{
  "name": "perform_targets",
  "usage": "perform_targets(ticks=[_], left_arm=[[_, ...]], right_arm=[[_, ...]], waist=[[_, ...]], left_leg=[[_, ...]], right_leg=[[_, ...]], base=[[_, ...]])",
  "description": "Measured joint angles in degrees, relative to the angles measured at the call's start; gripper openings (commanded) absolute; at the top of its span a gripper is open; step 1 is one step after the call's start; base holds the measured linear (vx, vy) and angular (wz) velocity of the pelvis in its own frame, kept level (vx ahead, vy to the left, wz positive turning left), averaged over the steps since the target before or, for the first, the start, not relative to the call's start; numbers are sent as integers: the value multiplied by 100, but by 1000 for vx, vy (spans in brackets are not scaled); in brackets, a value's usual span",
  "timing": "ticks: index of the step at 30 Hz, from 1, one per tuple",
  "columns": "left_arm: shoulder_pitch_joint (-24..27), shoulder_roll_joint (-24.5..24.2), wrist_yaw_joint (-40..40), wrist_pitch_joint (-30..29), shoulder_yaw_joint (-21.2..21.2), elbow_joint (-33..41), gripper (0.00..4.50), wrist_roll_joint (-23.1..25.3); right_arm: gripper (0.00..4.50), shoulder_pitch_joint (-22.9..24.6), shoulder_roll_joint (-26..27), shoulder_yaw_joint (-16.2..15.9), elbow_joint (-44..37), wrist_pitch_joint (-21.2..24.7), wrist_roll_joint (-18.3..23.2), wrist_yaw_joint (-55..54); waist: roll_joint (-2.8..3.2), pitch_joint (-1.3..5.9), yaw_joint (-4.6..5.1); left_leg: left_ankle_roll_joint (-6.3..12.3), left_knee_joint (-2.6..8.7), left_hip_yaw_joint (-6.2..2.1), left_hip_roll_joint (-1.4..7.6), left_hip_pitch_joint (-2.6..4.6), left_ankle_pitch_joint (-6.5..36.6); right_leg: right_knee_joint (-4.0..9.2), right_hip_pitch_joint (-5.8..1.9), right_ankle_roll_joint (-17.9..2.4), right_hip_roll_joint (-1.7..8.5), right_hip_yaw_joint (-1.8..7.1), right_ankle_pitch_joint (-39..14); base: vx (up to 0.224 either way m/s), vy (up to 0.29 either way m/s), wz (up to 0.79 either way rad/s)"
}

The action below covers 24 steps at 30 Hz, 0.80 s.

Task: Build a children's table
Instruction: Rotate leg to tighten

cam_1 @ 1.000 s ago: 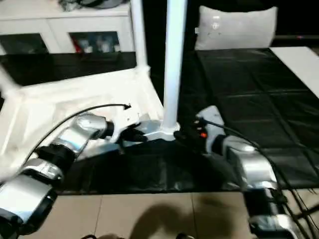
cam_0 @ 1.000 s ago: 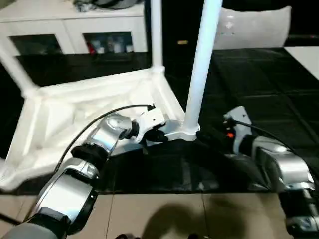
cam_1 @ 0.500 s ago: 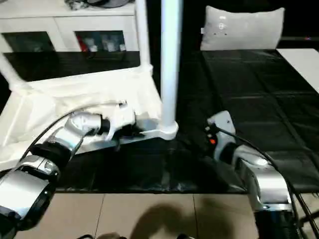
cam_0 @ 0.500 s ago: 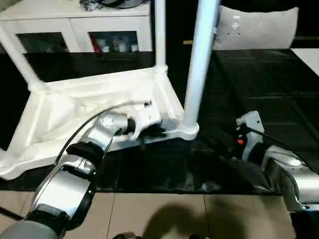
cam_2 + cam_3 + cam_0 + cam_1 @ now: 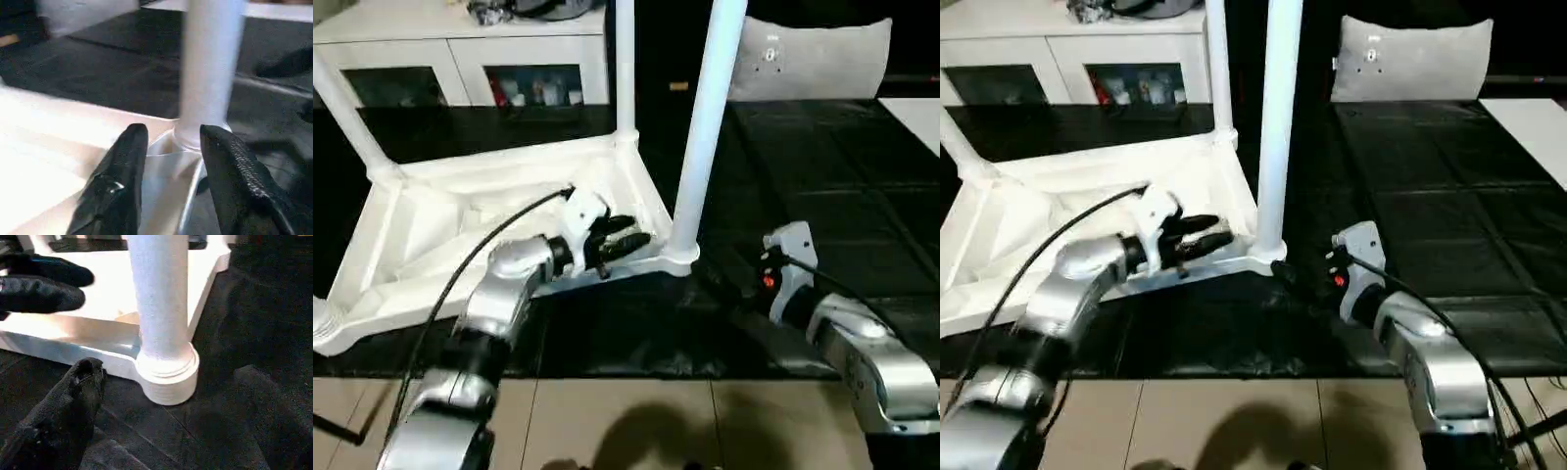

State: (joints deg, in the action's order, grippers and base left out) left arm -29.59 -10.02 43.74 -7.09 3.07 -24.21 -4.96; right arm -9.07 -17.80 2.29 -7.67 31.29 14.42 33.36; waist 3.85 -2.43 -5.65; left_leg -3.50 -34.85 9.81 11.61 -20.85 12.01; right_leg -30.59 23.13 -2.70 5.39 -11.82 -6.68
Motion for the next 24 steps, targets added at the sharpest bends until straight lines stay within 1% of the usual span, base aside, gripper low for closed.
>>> perform_targets(ticks=[1, 2, 3, 4, 6, 7, 8, 9, 10, 12, 13, 14, 16, 17, 20, 22, 23, 24], left_arm=[[169, 103, -255, -194, -105, 315, 231, -28], [320, 221, -491, -363, -189, 629, 250, -82], [405, 292, -647, -452, -234, 841, 250, -117], [514, 369, -808, -494, -289, 1061, 265, -157], [780, 537, -1199, -555, -391, 1534, 267, -167], [899, 568, -1357, -553, -397, 1685, 273, -124], [1045, 561, -1494, -551, -398, 1798, 296, -30], [1160, 526, -1557, -551, -400, 1862, 296, 26], [1254, 481, -1594, -557, -400, 1880, 308, 60], [1436, 331, -1603, -649, -375, 2007, 310, 174], [1477, 258, -1598, -693, -351, 2078, 316, 212], [1486, 180, -1584, -757, -311, 2144, 342, 245], [1508, -13, -1510, -854, -222, 2290, 351, 260], [1494, -203, -1378, -909, -146, 2346, 352, 262], [1474, -469, -1045, -1003, -68, 2396, 387, 254], [1463, -591, -864, -1030, -27, 2397, 393, 251], [1458, -765, -677, -1068, 36, 2398, 406, 247], [1435, -956, -491, -1134, 101, 2396, 422, 248]], right_arm=[[450, 9, 63, 0, -62, 25, 0, -72], [450, 18, 135, -6, -137, 66, 3, -140], [450, 20, 167, -26, -181, 93, 5, -195], [450, 31, 210, -34, -230, 125, 9, -245], [450, 60, 310, -49, -297, 179, 3, -361], [450, 59, 336, -66, -289, 169, -41, -428], [450, 57, 365, -73, -264, 119, -91, -509], [450, 35, 374, -92, -210, 47, -140, -571], [450, 16, 375, -94, -155, -4, -179, -628], [450, -64, 412, -96, -13, -131, -213, -726], [450, -132, 442, -97, 56, -191, -249, -743], [450, -257, 458, -102, 161, -282, -284, -762], [450, -547, 485, -124, 406, -446, -309, -779], [450, -774, 472, -161, 598, -552, -347, -773], [450, -1043, 469, -191, 882, -732, -400, -705], [450, -1123, 480, -239, 1064, -789, -401, -654], [450, -1236, 488, -307, 1282, -880, -404, -567], [450, -1385, 489, -367, 1488, -962, -422, -486]], waist=[[2, 1, 25], [2, 2, 48], [3, 2, 58], [5, 3, 68], [6, 4, 81], [5, 4, 94], [6, 4, 110], [5, 4, 132], [5, 4, 147], [5, 4, 206], [5, 4, 216], [5, 4, 235], [4, 4, 245], [4, 4, 260], [5, 5, 261], [6, 5, 241], [10, 6, 231], [13, 4, 249]], left_leg=[[-1, 2, -1, 0, -1, 1], [-1, 3, -4, 0, -4, 2], [0, 4, -6, 0, -5, 1], [1, 5, -6, 0, -6, 1], [2, 11, -5, 0, -6, 1], [2, 13, -5, 0, -9, 1], [2, 13, -5, 1, -10, 1], [1, 13, -6, 1, -9, 1], [0, 12, -8, 1, -7, 2], [-7, 8, -13, 1, -6, 6], [-8, 6, -13, 1, -8, 6], [-8, 4, -15, 1, -7, 6], [-8, -1, -15, 0, -7, 6], [-8, -1, -15, 0, -4, 6], [-9, 1, -16, -1, 3, 7], [-9, 4, -19, -2, -2, 7], [-6, 4, -19, -2, -1, 5], [-5, 3, -17, -2, -5, 5]], right_leg=[[4, -1, 1, 0, -1, 0], [8, -4, 1, -1, -5, 0], [15, -4, 1, -3, -6, 1], [16, -5, 1, -3, -6, 1], [21, -6, 1, -4, -6, 0], [22, -6, 1, -6, -6, 0], [22, -7, 1, -7, -7, 0], [22, -7, 1, -9, -7, 0], [22, -7, 2, -9, -9, 1], [23, -7, 4, -10, -11, 3], [24, -7, 5, -10, -11, 3], [27, -10, 7, -10, -9, 5], [27, -13, 10, -10, -6, 7], [27, -15, 11, -9, -4, 7], [25, -25, 10, -9, -1, 7], [22, -21, 10, -9, 1, 7], [19, -17, 9, -10, 3, 7], [10, -9, 8, -9, 8, 7]], base=[[0, 0, 0], [0, 0, 0], [0, 0, 0], [0, 0, 0], [0, 0, 0], [0, 0, 0], [0, 0, 0], [0, 0, 0], [0, 0, 0], [0, 0, 0], [0, 0, 0], [0, 0, 0], [0, 0, 0], [0, 0, 0], [0, 0, 0], [0, 0, 0], [0, 0, 0], [0, 0, 0]])
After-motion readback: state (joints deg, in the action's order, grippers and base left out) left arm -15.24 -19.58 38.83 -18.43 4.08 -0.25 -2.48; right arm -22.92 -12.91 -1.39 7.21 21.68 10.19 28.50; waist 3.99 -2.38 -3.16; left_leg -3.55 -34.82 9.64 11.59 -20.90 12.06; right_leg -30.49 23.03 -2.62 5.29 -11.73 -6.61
